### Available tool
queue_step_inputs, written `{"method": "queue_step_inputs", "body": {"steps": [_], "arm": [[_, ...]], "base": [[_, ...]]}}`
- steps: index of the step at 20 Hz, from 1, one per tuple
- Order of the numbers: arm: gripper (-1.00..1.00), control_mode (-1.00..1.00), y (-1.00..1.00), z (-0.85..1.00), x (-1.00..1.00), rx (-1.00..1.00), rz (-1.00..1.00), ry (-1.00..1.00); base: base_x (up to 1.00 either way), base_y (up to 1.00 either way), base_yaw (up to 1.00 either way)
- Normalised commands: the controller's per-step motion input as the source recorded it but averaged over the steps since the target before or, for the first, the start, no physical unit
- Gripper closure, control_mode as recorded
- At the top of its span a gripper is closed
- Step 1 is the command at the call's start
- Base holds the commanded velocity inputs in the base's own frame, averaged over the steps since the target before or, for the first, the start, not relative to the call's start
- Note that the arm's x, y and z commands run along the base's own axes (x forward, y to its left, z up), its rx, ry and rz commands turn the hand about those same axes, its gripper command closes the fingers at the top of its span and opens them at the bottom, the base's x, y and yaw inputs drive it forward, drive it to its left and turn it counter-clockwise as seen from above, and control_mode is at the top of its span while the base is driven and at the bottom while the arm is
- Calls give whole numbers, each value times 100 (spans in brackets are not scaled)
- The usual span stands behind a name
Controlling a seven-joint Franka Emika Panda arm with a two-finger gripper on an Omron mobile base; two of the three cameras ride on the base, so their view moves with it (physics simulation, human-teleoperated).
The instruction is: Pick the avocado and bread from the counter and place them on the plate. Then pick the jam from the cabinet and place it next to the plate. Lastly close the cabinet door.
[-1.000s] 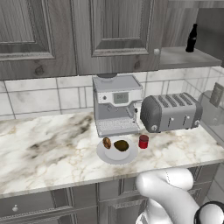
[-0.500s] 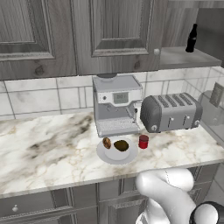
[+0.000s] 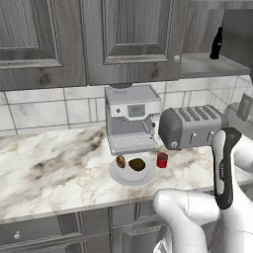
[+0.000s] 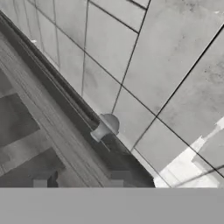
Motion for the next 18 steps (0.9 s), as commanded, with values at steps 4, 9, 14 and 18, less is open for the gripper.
{"method": "queue_step_inputs", "body": {"steps": [4,9,14,18], "arm": [[-100,-100,100,-58,100,1,0,15],[-100,-100,67,-6,100,11,0,17],[-100,-100,32,-34,100,18,0,34],[-100,-100,4,-2,100,33,1,39]], "base": [[0,0,0],[0,0,0],[0,0,0],[0,0,0]]}}
